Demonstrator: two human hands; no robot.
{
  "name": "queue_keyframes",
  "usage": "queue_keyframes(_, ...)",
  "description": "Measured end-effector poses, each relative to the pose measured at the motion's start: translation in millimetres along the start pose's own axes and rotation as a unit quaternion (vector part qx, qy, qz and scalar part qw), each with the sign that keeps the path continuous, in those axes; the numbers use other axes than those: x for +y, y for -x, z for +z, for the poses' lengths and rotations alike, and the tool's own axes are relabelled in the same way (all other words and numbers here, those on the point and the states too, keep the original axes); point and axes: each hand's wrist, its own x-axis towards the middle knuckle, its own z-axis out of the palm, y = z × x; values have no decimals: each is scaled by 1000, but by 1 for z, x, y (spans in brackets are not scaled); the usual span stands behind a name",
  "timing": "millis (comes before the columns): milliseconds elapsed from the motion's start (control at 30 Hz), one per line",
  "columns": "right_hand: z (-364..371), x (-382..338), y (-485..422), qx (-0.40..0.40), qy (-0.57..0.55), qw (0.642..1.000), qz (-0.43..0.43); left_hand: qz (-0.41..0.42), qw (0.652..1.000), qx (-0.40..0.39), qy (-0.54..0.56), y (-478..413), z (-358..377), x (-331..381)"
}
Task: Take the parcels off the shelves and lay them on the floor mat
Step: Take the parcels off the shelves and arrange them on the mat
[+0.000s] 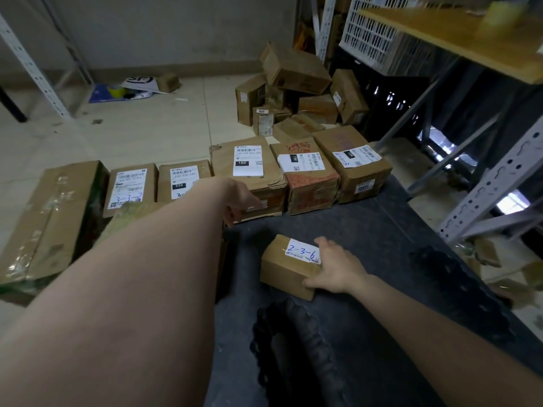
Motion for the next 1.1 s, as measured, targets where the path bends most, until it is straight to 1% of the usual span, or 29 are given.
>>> queue_keyframes(67,-1,-5,-3,18,-41,999,8,0,1000,6,-22,0,-4,-4)
queue_keyframes(167,-3,-19,-9,58,-107,992,23,-16,998,-14,-60,1,-13,-14)
queue_keyframes(300,-1,-43,-19,111,-185,975,45,6,999,1,-33,-2,-23,-30)
queue_keyframes(367,4,-56,-23,130,-199,970,42,4,1000,-1,-28,-6,-27,-38)
queue_keyframes(433,9,-66,-26,131,-197,971,29,1,1000,8,-23,-11,-31,-45)
queue_keyframes(500,16,-73,-27,109,-179,978,10,8,1000,23,-16,-15,-34,-50)
queue_keyframes(567,23,-78,-28,87,-145,985,-27,15,999,34,-23,-19,-37,-55)
queue_keyframes(633,28,-81,-28,87,-126,986,-64,21,998,45,-36,-23,-39,-61)
queue_keyframes(800,33,-89,-32,119,-142,978,-100,25,997,70,-24,-35,-43,-76)
queue_keyframes(900,30,-91,-36,98,-153,976,-118,31,996,79,-17,-40,-43,-80)
queue_keyframes(1000,30,-93,-36,77,-87,979,-168,29,996,84,-12,-45,-43,-82)
queue_keyframes(1100,34,-98,-30,83,-23,975,-205,26,996,90,-14,-51,-42,-84)
